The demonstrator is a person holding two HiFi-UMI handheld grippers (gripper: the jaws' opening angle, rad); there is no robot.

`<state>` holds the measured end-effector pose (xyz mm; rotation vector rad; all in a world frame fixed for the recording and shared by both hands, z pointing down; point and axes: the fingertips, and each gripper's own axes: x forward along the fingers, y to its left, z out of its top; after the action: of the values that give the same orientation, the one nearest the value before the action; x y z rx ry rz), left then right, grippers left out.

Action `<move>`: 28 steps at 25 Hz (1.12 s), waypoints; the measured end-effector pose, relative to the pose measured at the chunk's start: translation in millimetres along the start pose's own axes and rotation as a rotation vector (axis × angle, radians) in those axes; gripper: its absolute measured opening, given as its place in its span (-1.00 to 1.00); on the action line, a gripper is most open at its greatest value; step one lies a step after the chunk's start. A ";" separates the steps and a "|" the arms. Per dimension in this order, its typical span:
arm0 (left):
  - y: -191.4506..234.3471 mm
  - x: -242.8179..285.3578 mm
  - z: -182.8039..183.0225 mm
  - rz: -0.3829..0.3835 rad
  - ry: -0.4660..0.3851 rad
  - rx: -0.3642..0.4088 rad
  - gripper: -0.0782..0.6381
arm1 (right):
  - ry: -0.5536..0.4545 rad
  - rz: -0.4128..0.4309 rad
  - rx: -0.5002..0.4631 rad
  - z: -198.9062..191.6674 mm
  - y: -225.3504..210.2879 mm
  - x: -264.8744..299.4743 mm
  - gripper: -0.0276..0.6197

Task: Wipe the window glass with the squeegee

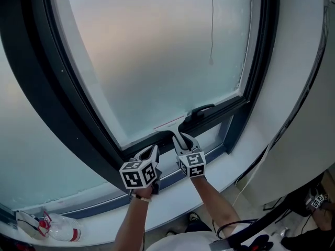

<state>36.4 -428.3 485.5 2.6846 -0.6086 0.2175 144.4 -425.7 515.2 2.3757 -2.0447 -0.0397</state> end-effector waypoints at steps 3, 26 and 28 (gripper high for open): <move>-10.8 0.1 19.2 -0.034 -0.016 0.014 -0.78 | -0.032 -0.027 0.001 33.0 -4.2 -16.8 -0.65; -156.3 43.1 287.1 0.103 -0.411 0.233 -0.78 | -0.672 0.114 -0.148 460.9 -80.1 -12.3 -0.65; -159.7 41.6 307.1 0.115 -0.431 0.250 -0.78 | -0.688 0.106 -0.128 486.5 -91.0 -6.6 -0.65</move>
<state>164.5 -432.1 161.2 2.9610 -0.9164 -0.2832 221.8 -400.1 27.0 2.3746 -2.2998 -1.0878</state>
